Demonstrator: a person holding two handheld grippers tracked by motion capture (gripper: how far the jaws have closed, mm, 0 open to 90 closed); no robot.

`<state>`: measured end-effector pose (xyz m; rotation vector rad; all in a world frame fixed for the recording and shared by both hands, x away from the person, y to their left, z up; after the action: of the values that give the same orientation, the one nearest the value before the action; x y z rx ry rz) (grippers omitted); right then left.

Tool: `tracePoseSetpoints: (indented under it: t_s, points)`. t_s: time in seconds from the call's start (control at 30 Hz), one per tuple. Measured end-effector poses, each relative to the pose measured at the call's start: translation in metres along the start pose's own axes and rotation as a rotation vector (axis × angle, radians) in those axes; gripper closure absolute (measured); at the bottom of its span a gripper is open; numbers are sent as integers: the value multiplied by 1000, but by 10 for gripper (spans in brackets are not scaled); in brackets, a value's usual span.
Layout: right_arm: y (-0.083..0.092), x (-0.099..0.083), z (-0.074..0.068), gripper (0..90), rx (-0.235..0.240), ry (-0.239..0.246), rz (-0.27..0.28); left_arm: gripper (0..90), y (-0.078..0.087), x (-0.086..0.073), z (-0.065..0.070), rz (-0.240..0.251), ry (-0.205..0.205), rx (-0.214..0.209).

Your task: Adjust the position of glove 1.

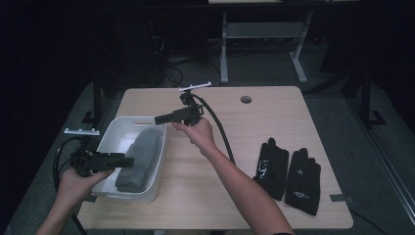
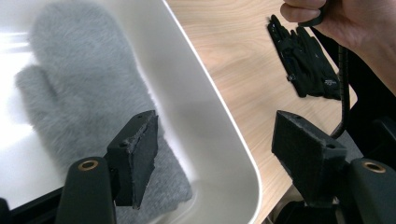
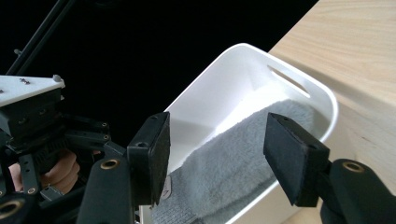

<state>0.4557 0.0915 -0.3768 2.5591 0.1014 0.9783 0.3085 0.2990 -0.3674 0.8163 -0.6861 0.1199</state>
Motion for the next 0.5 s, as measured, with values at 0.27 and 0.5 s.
tracePoseSetpoints:
  t_s: [0.27,0.5]
  points:
    - [24,0,4,397,-15,1,25,300,-9,6,11,-5,-22,-20]
    - [42,0,6,398,-21,2,45,296,-16,13,25,-6,-48,-44]
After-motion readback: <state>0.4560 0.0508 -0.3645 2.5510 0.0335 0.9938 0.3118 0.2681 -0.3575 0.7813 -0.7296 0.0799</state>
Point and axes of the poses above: each handheld gripper's, and its own axes: y roughly backward along the jaws, x roughly out of its top, z roughly to its right, the point moved 5 cm from there along -y, roughly forward along the jaws, and after that the axes turned 1 degree about -x, right-handed, at the moved point
